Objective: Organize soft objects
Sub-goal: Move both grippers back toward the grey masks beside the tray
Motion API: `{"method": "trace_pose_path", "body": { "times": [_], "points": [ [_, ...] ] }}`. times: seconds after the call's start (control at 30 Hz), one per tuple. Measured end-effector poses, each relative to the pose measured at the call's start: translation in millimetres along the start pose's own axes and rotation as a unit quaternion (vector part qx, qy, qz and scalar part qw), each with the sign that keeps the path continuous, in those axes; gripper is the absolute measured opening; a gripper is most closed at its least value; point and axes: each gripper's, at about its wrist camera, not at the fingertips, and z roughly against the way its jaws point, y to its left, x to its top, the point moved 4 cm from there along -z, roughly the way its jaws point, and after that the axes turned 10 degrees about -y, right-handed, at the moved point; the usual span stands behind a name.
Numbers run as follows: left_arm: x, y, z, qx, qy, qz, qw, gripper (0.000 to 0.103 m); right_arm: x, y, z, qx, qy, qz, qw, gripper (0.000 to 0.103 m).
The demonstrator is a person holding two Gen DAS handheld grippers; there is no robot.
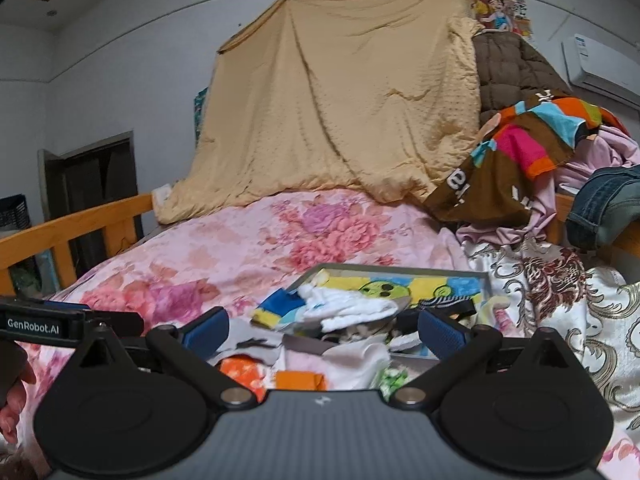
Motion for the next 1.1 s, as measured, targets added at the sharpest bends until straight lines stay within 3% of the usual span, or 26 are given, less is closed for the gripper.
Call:
{"method": "trace_pose_path", "body": {
  "times": [0.53,1.1],
  "points": [
    [-35.2,41.2,7.8,0.009,0.042,-0.008,0.9990,0.102,-32.4,50.6,-3.7,0.060,0.061,0.048,0.995,0.103],
    [-41.4,84.5,-32.5,0.037,0.047,0.031,0.9977,0.102,-67.4,82.9,-26.8,0.087,0.105,0.096,0.986,0.103]
  ]
}}
